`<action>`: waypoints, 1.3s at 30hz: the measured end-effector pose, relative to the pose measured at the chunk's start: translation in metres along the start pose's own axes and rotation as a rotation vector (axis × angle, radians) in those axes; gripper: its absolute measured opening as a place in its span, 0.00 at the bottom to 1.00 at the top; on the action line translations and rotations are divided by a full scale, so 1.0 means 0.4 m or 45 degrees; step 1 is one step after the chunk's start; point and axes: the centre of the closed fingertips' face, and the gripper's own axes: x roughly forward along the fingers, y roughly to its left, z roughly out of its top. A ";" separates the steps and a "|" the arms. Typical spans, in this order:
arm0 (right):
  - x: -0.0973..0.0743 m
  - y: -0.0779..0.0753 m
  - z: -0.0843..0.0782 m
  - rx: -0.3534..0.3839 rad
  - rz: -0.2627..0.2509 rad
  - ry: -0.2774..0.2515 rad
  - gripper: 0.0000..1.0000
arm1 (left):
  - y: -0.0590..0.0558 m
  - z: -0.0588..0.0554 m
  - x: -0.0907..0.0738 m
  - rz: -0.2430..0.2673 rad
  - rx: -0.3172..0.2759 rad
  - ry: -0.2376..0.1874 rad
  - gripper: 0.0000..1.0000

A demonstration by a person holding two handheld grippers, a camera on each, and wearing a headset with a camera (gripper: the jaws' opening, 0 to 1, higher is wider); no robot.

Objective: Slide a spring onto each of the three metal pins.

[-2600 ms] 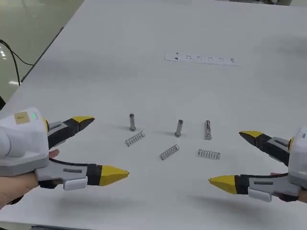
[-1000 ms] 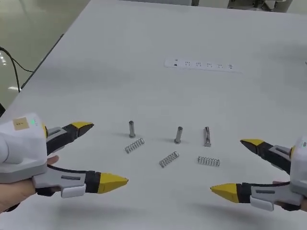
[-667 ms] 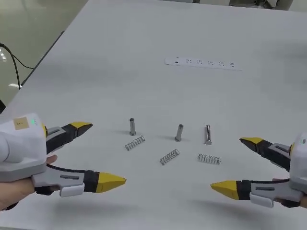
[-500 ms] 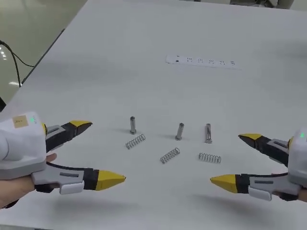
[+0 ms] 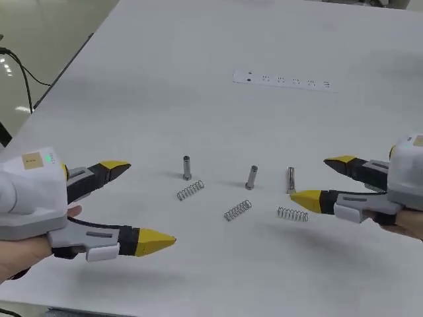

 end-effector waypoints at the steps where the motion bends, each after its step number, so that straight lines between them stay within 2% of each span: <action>1: 0.006 -0.004 0.004 0.024 0.001 0.006 0.55 | -0.001 0.000 0.000 0.000 0.003 -0.001 0.96; 5: 0.027 -0.021 0.021 0.074 -0.013 0.006 0.48 | 0.000 0.000 0.000 0.003 0.000 -0.004 0.96; 10: 0.060 -0.048 0.014 0.141 -0.047 0.066 0.38 | -0.006 -0.002 0.000 -0.004 -0.002 -0.002 0.95; 15: 0.082 -0.074 -0.012 0.269 -0.087 0.124 0.31 | -0.007 -0.005 -0.004 0.000 -0.006 -0.002 0.95; 16: 0.086 -0.078 -0.012 0.285 -0.093 0.120 0.30 | -0.007 -0.006 -0.005 0.001 -0.007 -0.002 0.95; 20: 0.102 -0.103 -0.037 0.352 -0.146 0.179 0.25 | -0.006 -0.007 -0.008 0.004 -0.010 -0.003 0.95; 23: 0.117 -0.107 -0.052 0.434 -0.154 0.207 0.24 | -0.007 -0.008 -0.008 0.004 -0.012 -0.003 0.94; 26: 0.130 -0.115 -0.057 0.477 -0.174 0.213 0.21 | -0.008 -0.008 -0.006 0.001 -0.013 -0.002 0.94; 29: 0.139 -0.124 -0.074 0.486 -0.217 0.264 0.20 | -0.009 -0.006 -0.004 0.000 -0.013 -0.002 0.94; 31: 0.139 -0.139 -0.093 0.457 -0.280 0.317 0.20 | -0.007 -0.005 -0.004 0.001 -0.016 -0.004 0.94; 37: 0.157 -0.139 -0.112 0.477 -0.297 0.352 0.17 | -0.005 0.002 -0.004 -0.001 -0.010 -0.005 0.93; 39: 0.158 -0.139 -0.120 0.447 -0.309 0.373 0.15 | -0.002 0.004 -0.005 0.001 -0.015 -0.009 0.93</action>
